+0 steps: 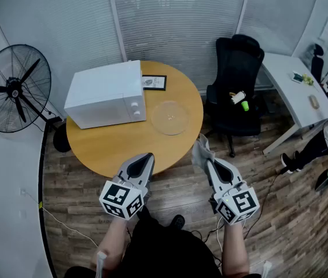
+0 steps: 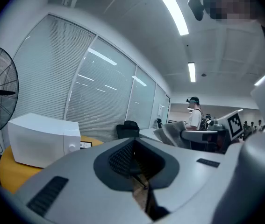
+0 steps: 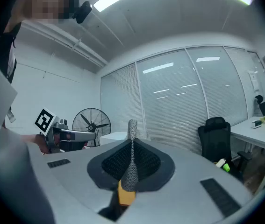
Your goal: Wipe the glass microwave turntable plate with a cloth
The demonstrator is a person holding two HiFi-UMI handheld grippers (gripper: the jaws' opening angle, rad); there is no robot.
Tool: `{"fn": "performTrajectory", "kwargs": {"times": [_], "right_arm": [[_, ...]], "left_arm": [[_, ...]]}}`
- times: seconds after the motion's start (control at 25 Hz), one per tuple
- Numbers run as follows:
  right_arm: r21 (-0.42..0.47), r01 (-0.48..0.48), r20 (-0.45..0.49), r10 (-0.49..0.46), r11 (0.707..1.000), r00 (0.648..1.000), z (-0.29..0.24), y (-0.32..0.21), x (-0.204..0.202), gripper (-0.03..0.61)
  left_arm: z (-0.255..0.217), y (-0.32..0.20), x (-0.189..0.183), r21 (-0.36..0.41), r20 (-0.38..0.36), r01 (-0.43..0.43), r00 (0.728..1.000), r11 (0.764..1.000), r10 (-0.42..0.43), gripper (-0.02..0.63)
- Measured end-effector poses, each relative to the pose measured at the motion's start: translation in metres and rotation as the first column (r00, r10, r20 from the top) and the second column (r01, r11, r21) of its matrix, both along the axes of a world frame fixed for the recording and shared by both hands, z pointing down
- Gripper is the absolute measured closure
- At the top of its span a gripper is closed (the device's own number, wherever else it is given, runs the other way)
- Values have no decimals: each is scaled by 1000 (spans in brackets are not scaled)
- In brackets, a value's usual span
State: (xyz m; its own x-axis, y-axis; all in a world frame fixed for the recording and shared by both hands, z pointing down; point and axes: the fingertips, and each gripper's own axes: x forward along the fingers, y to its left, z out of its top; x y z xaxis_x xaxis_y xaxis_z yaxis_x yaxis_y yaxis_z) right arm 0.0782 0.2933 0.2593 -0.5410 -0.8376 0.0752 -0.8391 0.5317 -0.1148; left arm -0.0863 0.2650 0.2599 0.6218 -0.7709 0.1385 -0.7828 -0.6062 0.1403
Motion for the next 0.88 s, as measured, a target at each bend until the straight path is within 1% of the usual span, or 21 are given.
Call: {"fn": "performTrajectory", "kwargs": {"times": [0.44, 0.64, 0.76, 0.88], "right_arm": [[31, 8, 4, -8, 999, 1000, -5, 15, 5, 560], [21, -31, 16, 31, 999, 999, -1, 17, 21, 558], [12, -9, 33, 9, 1000, 999, 4, 20, 24, 557], [0, 18, 31, -18, 1000, 999, 10, 21, 25, 557]], "left_arm": [[6, 11, 4, -22, -14, 11, 1000, 1000, -11, 618], [11, 16, 14, -37, -15, 18, 1000, 999, -18, 618], [13, 20, 18, -37, -2, 32, 999, 999, -33, 618], [18, 25, 20, -46, 7, 48, 999, 998, -47, 618]]}}
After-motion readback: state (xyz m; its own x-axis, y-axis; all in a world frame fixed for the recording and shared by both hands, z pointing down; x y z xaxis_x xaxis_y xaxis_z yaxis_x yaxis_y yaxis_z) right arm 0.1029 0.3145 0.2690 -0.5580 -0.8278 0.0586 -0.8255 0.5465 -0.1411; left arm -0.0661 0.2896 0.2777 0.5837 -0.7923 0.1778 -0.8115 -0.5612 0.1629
